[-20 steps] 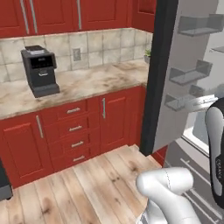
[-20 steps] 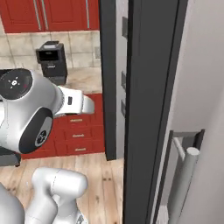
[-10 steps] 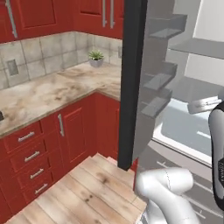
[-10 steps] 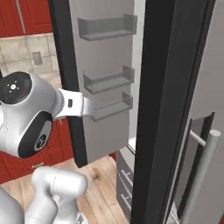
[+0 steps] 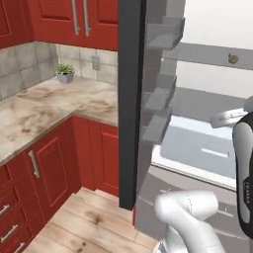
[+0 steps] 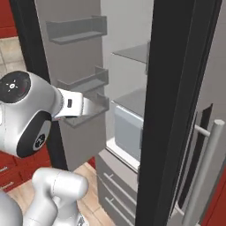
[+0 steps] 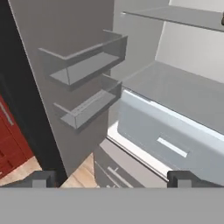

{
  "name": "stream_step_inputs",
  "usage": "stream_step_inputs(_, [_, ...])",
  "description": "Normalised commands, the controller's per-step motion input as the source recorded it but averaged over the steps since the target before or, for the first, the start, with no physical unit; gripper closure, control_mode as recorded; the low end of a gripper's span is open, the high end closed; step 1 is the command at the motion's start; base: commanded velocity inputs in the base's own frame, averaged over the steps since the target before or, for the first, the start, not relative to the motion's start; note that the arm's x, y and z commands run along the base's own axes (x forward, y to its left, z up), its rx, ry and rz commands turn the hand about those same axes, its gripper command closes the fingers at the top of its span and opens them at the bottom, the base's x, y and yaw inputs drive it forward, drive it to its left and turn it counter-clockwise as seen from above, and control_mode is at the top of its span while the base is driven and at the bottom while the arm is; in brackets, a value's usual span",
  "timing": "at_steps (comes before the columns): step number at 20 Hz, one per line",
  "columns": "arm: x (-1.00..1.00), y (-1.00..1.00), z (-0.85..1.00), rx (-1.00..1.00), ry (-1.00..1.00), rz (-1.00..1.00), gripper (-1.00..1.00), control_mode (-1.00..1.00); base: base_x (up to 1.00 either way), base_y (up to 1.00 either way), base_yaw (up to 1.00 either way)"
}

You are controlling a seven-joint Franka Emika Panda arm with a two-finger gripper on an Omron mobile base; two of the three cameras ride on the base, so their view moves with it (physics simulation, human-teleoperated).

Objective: Grab the garlic and lime from the fridge, place them in the blender, close the lid, and turn on the blender to create a marinade.

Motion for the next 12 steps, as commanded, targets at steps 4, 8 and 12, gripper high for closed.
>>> stream_step_inputs(4, [0.0,0.0,0.0,0.0,0.0,0.0,-1.0,1.0,0.6,0.01,-0.58])
stream_step_inputs(8, [0.0,0.0,0.0,0.0,0.0,0.0,-1.0,1.0,0.59,0.01,-0.65])
stream_step_inputs(12, [0.0,0.0,0.0,0.0,0.0,0.0,-1.0,1.0,0.58,0.17,-0.67])
